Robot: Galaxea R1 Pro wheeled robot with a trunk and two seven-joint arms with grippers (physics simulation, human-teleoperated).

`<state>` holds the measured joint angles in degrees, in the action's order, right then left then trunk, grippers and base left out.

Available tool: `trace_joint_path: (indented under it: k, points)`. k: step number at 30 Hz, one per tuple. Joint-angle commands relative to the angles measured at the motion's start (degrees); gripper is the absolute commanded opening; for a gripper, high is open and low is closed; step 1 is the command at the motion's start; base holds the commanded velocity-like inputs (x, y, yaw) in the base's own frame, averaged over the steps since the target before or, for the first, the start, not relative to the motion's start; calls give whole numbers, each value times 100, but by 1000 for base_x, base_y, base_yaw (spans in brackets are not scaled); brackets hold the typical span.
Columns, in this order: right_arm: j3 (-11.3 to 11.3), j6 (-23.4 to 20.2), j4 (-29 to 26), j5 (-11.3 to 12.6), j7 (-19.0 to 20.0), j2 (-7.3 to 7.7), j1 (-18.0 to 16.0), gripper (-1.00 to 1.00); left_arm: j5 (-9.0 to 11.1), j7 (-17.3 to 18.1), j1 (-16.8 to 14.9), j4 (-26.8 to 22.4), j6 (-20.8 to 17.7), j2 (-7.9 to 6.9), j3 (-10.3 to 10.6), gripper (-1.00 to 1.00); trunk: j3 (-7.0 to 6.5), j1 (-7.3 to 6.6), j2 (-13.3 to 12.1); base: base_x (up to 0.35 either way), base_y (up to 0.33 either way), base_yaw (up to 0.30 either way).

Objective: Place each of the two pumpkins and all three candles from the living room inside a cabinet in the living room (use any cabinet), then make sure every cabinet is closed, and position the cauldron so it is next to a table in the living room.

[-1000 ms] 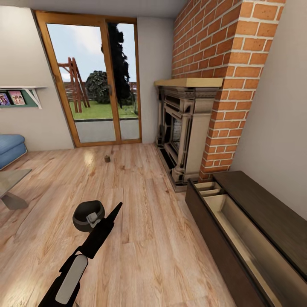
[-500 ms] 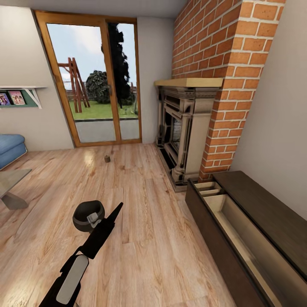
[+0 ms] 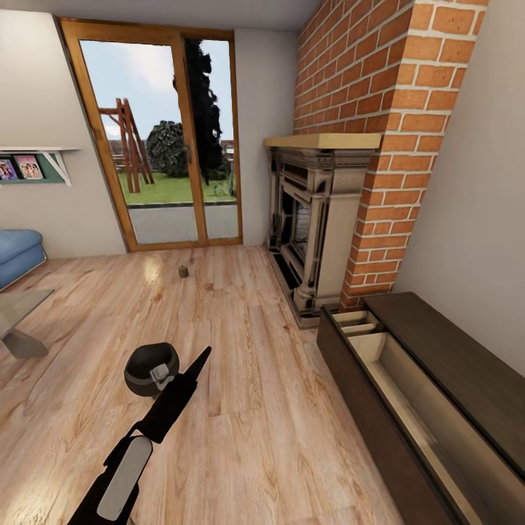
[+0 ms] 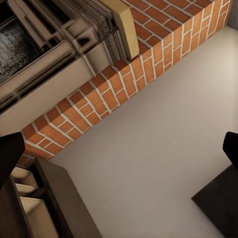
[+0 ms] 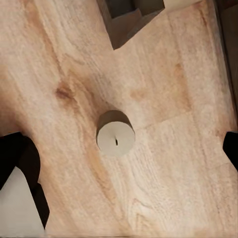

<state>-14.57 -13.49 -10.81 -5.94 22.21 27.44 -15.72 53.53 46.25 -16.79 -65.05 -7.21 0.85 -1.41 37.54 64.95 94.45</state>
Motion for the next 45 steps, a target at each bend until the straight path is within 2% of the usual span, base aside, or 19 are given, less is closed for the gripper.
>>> trace_joint_path:
  k: [1, 15, 19, 26, 33, 35, 36, 45]
  points:
    - [-2, 188, 132, -143, -6, -35, -1, 100, -11, -1, 0, 1, 0, -4, 0, 100, 0, 0, 0, 0, 0, 0]
    - [-2, 232, 158, -178, -3, -105, -1, 100, -7, -12, 0, 18, -1, 40, 1, 100, 0, 0, 0, 4, 0, 0]
    - [-2, 232, 158, -179, -4, -107, -1, 100, 13, -3, 0, 180, 0, 44, -7, 100, 0, 0, 0, 51, 0, 0]
    - [-2, 233, 158, -180, -1, -107, -1, 100, 9, -2, 0, 245, 0, 47, -7, 100, 0, 0, 0, -235, -3, 0]
    - [-2, 237, 158, -172, 2, -114, -1, 100, 8, -2, 0, 247, 0, 47, -9, 100, 0, 0, 0, -35, 0, 0]
    - [-2, 308, 158, -171, -4, -115, -1, 100, 8, -2, 0, 247, 0, 47, -4, 100, 0, 0, 0, 0, 0, 0]
    - [-2, 842, 167, -147, -2, -197, -1, 100, 8, 7, 0, 247, 0, 47, -2, 100, 0, 0, 0, 0, 0, 0]
    - [-2, 841, 257, -134, -5, -282, -1, 100, 15, -1, 0, 247, -7, 45, -7, 100, 0, 0, 0, 0, 0, 0]
